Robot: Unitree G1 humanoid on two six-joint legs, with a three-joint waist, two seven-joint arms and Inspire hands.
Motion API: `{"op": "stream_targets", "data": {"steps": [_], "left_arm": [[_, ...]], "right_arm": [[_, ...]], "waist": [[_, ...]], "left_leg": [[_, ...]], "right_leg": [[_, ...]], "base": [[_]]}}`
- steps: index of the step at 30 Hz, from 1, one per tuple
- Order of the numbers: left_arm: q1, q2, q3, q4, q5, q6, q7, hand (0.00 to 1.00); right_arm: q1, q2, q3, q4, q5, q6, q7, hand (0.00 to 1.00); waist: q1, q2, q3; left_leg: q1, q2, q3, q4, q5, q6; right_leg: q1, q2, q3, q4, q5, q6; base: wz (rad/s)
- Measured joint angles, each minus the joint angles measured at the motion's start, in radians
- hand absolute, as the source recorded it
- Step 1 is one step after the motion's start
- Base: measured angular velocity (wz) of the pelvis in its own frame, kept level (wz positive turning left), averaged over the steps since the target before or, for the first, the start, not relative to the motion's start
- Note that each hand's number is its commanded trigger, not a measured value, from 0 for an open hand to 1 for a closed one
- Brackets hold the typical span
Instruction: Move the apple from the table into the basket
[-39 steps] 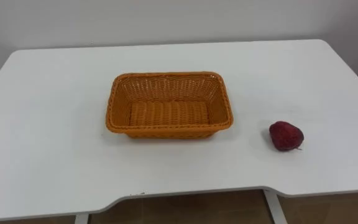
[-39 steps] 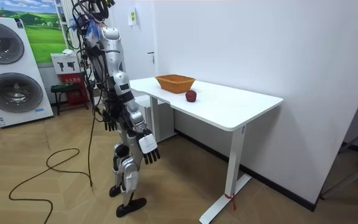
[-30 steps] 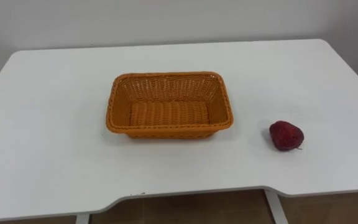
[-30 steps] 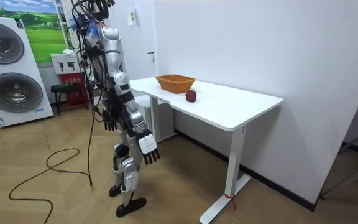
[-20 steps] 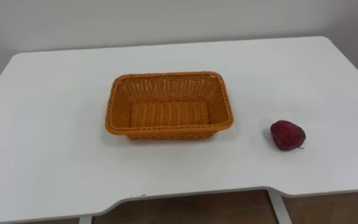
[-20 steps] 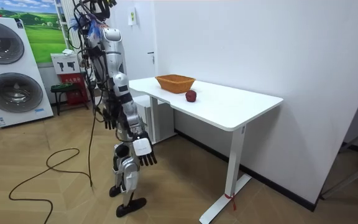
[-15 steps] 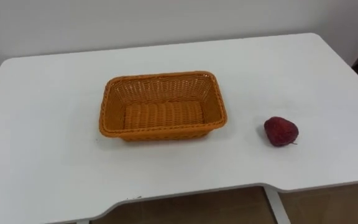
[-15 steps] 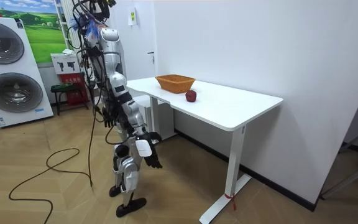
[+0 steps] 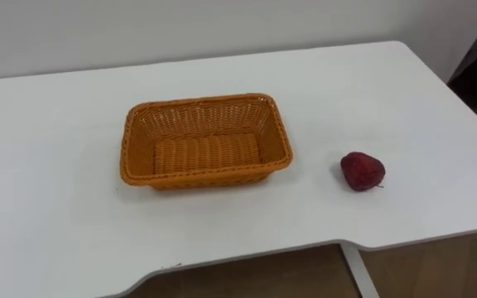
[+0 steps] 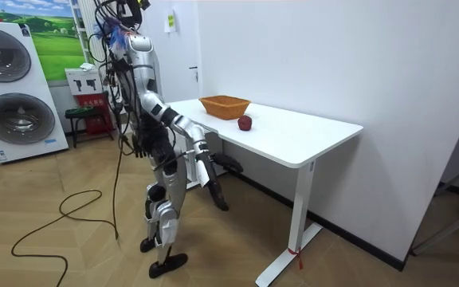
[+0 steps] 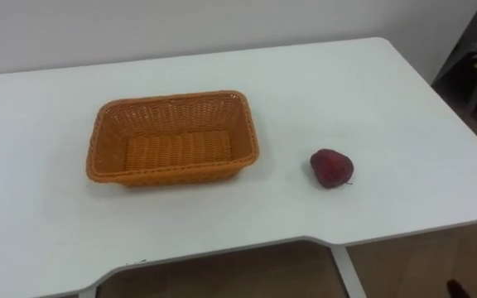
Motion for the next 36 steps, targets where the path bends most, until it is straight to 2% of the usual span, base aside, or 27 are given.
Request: {"op": "stream_targets", "data": {"steps": [2,6,8,13,16,19,21,23,26,32,36], "left_arm": [[-0.006,-0.001,-0.01,0.003,-0.002,-0.002,0.012,0.0],[-0.014,0.004,-0.027,0.005,-0.001,-0.011,0.015,0.0],[-0.015,0.004,-0.061,0.004,-0.008,-0.019,0.019,0.0],[-0.017,0.006,-0.099,0.032,-0.008,-0.048,0.035,0.0],[-0.016,0.006,-0.129,0.044,-0.007,-0.048,0.041,0.0],[-0.017,0.006,-0.138,0.043,-0.009,-0.051,0.041,0.0],[-0.018,0.007,-0.17,0.045,-0.01,-0.055,0.042,0.0],[-0.029,0.006,-0.194,0.046,-0.009,-0.06,0.037,0.0],[-0.036,0.007,-0.193,0.043,-0.007,-0.069,0.03,0.0],[-0.038,0.006,-0.192,0.043,-0.007,-0.067,0.015,0.0],[-0.038,0.006,-0.191,0.043,-0.006,-0.067,0.014,0.0]], "right_arm": [[0.0,0.004,0.011,-0.121,-0.103,-0.005,-0.094,0.0],[0.002,0.004,0.054,-0.287,-0.335,-0.025,-0.191,0.0],[0.002,-0.003,0.105,-0.344,-0.499,-0.054,-0.239,0.0],[0.013,-0.005,0.179,-0.426,-0.744,-0.074,-0.287,0.0],[0.016,-0.008,0.221,-0.449,-0.831,-0.094,-0.284,0.0],[0.033,-0.01,0.267,-0.501,-0.876,-0.095,-0.25,0.0],[0.033,-0.012,0.308,-0.523,-0.892,-0.097,-0.218,0.0],[0.033,-0.012,0.361,-0.522,-0.887,-0.097,-0.145,0.0],[0.033,-0.015,0.412,-0.507,-0.84,-0.097,-0.031,0.0],[0.033,-0.016,0.479,-0.453,-0.836,-0.086,0.157,0.0],[0.033,-0.016,0.485,-0.448,-0.838,-0.086,0.23,0.0]], "waist": [[0.004,0.008,-0.0018],[0.015,0.007,-0.0014],[0.021,0.005,-0.0014],[0.039,0.005,-0.0029],[0.042,0.004,-0.0033],[0.045,0.007,-0.0051],[0.045,0.011,-0.0027],[0.048,0.014,-0.0024],[0.059,0.015,-0.0014],[0.072,0.014,0.0016],[0.072,0.009,0.0019]], "left_leg": [[-0.011,-0.001,0.001,0.002,0.0,0.0],[-0.025,0.0,-0.001,0.011,0.001,-0.001],[-0.031,0.002,-0.003,0.015,0.001,-0.001],[-0.031,0.002,-0.002,0.009,0.002,0.0],[-0.03,0.003,-0.002,0.006,0.002,0.0],[-0.026,0.002,-0.001,0.006,0.002,0.0],[-0.02,0.002,0.0,0.006,0.003,0.0],[-0.013,0.003,0.001,0.005,0.003,0.0],[-0.007,0.002,0.002,0.0,0.003,0.0],[-0.004,0.003,-0.002,-0.002,0.003,0.0],[-0.001,0.002,-0.002,-0.001,0.003,0.0]], "right_leg": [[-0.012,0.001,-0.001,0.015,0.0,0.0],[-0.023,0.001,-0.004,0.015,0.0,0.0],[-0.03,-0.001,-0.007,0.015,0.0,0.0],[-0.032,-0.001,-0.005,0.018,0.0,0.0],[-0.032,-0.001,-0.006,0.017,0.0,0.0],[-0.035,0.0,-0.003,0.016,0.0,0.0],[-0.032,0.0,-0.002,0.016,0.0,0.0],[-0.027,0.0,0.001,0.012,0.0,0.0],[-0.016,-0.001,0.009,-0.002,0.002,-0.001],[-0.011,-0.001,0.008,-0.004,0.002,-0.001],[-0.006,-0.001,0.008,-0.004,0.002,-0.001]], "base": [[0.0],[0.01],[0.04],[0.0],[0.0],[-0.01],[-0.04],[-0.02],[-0.02],[0.0],[0.0]]}}
